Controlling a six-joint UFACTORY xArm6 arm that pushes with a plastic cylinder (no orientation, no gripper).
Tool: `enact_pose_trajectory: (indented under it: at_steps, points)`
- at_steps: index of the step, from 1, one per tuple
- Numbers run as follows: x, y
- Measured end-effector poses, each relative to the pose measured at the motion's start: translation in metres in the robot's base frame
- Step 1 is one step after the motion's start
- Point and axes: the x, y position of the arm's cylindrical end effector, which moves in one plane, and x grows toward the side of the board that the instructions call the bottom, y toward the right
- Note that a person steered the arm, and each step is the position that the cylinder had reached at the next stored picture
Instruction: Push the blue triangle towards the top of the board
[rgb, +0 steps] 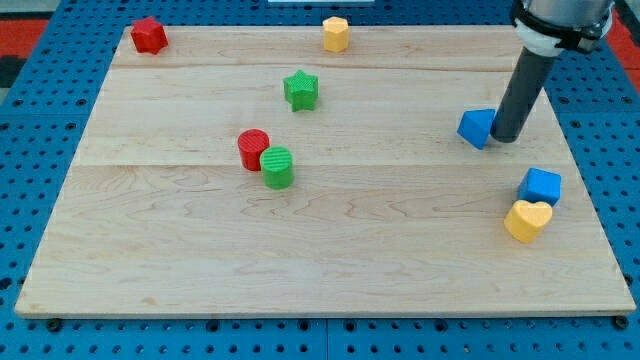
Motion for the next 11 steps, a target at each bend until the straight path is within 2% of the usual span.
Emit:
enact_pose_trajectory:
  at_steps: [1,2,4,5,7,8,9,10,11]
  points:
    - [0.036,-0.006]
    - [0.017,-0.015]
    - [-0.070,-0.003]
    - [-0.076,-0.003]
    - [-0.010,-0.017]
    - [-0.008,-0.047]
    - [-0.016,-0.050]
    - [-0.038,-0.018]
    - [-0.070,-0.014]
